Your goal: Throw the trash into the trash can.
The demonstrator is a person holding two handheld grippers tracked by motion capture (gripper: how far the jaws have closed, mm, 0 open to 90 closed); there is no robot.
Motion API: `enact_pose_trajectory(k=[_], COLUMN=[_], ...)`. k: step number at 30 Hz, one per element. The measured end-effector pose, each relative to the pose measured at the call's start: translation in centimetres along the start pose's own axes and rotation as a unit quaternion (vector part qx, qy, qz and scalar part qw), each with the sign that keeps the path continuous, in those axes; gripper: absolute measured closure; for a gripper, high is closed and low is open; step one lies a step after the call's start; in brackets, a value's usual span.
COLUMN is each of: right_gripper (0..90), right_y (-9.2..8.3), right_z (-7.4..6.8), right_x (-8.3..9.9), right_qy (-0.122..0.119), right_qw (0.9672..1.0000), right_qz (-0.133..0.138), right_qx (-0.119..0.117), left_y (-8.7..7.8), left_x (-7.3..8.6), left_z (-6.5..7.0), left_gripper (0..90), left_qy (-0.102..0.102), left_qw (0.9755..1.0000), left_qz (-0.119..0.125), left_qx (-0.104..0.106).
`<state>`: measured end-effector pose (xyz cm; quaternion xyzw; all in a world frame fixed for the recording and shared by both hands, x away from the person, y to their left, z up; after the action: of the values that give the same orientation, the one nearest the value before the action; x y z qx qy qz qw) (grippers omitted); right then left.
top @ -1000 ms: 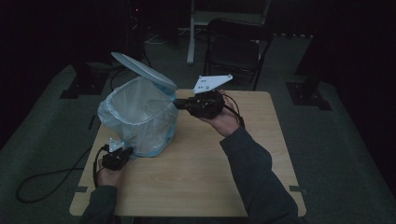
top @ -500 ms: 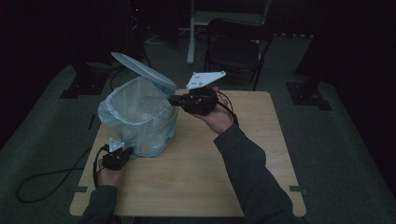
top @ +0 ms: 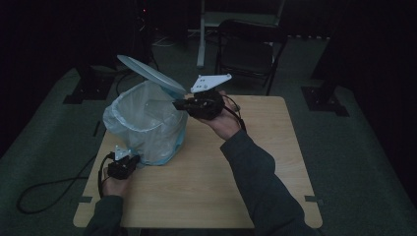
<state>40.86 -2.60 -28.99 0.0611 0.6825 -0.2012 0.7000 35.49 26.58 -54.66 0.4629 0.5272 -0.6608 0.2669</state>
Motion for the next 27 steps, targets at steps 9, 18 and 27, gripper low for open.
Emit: enact_pose_trajectory(k=[9,18,27], right_gripper=[86.7,86.7,86.7], right_y=[0.9,1.7,2.6], right_z=[0.0,0.1,0.2], right_x=[0.0,0.1,0.1], right_qy=[0.003,0.006,0.01], right_qw=[1.0,1.0,0.9999], right_qz=[-0.001,-0.001,-0.005], right_qx=[0.005,0.008,0.013], left_y=[0.0,0.0,0.0], left_x=[0.0,0.0,0.0], left_z=[0.0,0.0,0.0], left_gripper=[90.0,90.0,90.0], left_qy=[0.0,0.001,0.0], left_qw=[1.0,1.0,1.0], left_qz=[0.0,0.0,0.0], left_qx=[0.0,0.0,0.0])
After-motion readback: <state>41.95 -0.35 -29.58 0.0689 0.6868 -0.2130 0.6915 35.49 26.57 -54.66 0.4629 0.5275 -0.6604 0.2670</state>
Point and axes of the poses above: each handheld gripper's, and its own axes: y roughly forward along the jaws, x roughly out of its underside, z roughly to its right, the point moved 2 cm from there along y, roughly forward along the jaws, and after that the axes turned 13 degrees about z, right-handed, at the moved point
